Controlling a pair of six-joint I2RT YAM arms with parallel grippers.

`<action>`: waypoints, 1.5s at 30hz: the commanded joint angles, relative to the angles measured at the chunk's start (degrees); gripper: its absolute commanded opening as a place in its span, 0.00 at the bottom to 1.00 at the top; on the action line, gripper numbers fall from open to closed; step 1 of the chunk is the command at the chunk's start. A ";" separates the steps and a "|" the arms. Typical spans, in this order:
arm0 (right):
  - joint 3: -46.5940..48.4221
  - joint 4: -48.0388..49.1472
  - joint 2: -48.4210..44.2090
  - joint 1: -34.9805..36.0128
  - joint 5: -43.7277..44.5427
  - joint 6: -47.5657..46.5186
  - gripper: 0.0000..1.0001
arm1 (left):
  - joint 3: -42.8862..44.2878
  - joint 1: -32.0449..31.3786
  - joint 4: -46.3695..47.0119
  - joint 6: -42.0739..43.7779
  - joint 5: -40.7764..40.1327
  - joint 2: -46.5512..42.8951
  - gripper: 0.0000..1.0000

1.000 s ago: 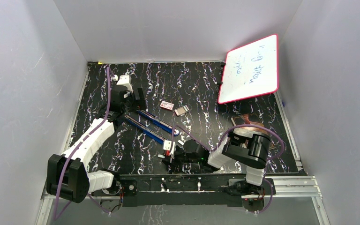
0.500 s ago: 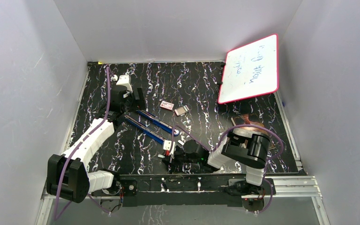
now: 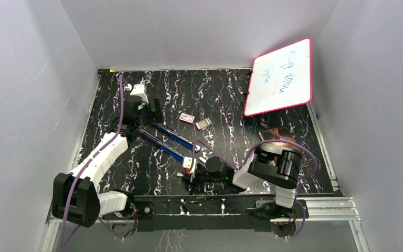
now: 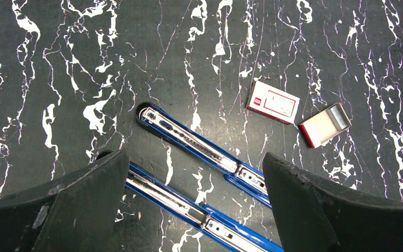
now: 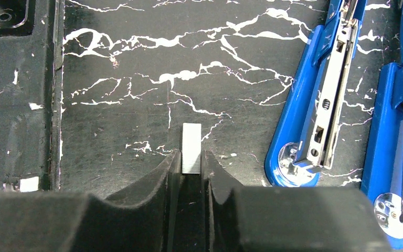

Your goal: Load the staples into the stapler

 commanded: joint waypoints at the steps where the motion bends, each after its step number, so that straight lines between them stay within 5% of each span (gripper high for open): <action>1: -0.86 -3.11 1.53 0.18 0.65 -0.68 0.26 | -0.24 0.37 0.59 0.41 0.09 -1.47 0.98; 13: 1.96 -8.02 1.16 0.18 -2.53 -2.67 0.00 | -0.43 0.47 0.68 0.56 -0.41 -1.87 0.98; 26: 9.30 -12.51 -9.01 0.18 -3.84 -3.63 0.00 | -0.43 0.81 0.50 0.85 -1.24 -2.36 0.98; 45: 18.43 -27.91 -15.07 -4.82 12.40 4.23 0.00 | 0.00 1.42 -0.52 -0.23 0.33 -1.62 0.98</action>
